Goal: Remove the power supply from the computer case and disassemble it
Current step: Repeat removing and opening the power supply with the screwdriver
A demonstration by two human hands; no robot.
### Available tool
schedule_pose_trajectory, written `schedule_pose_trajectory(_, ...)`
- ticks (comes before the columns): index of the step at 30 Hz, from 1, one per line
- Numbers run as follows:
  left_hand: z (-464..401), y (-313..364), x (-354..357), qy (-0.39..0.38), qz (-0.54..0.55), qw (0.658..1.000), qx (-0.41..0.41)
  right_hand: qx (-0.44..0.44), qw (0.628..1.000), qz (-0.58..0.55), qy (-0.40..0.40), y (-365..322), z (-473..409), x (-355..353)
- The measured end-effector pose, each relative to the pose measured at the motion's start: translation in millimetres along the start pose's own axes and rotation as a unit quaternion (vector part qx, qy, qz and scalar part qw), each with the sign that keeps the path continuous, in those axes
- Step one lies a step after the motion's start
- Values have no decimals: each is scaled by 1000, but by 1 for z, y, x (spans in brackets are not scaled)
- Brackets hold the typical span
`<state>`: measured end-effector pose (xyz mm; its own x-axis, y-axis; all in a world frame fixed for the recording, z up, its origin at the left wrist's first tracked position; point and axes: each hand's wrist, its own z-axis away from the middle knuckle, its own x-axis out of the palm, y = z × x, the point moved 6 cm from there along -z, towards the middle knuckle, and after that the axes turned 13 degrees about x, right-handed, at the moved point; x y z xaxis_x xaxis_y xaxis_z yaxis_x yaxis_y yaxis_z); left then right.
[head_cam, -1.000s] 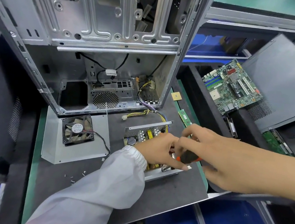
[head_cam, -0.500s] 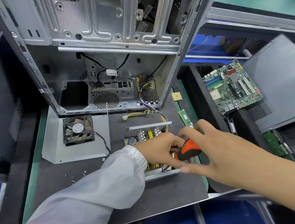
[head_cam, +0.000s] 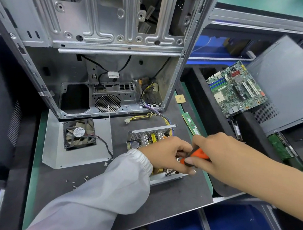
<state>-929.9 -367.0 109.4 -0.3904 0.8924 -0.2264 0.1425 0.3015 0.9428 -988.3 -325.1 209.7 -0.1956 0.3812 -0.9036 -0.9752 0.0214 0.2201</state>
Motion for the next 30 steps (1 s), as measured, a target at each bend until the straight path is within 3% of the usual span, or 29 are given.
schedule_pose_trajectory(9, 33, -3, -39, 48, 3, 997, -63, -6, 987, -146, 71, 18, 3, -23)
schedule_pose_trajectory(14, 57, -5, -62, 169, -33, 979, -111, 9, 973, -217, 79, 32, 2, -43)
schedule_pose_trajectory(17, 71, -10, -61, 266, -36, 951, -151, 33, 932, -354, 70, 48, 0, -53)
schedule_pose_trajectory(22, 90, -19, -49, 387, -35, 896, -214, 59, 824, -563, 40, 68, -11, -38)
schedule_pose_trajectory(25, 95, -22, -41, 430, 108, 864, -240, 59, 778, -626, 2, 68, -16, -25)
schedule_pose_trajectory(28, 91, -19, -35, 459, 300, 811, -204, 43, 769, -638, -16, 66, -23, -18)
schedule_pose_trajectory(30, 92, -18, -36, 475, 353, 787, -177, 34, 760, -648, -19, 67, -29, -15)
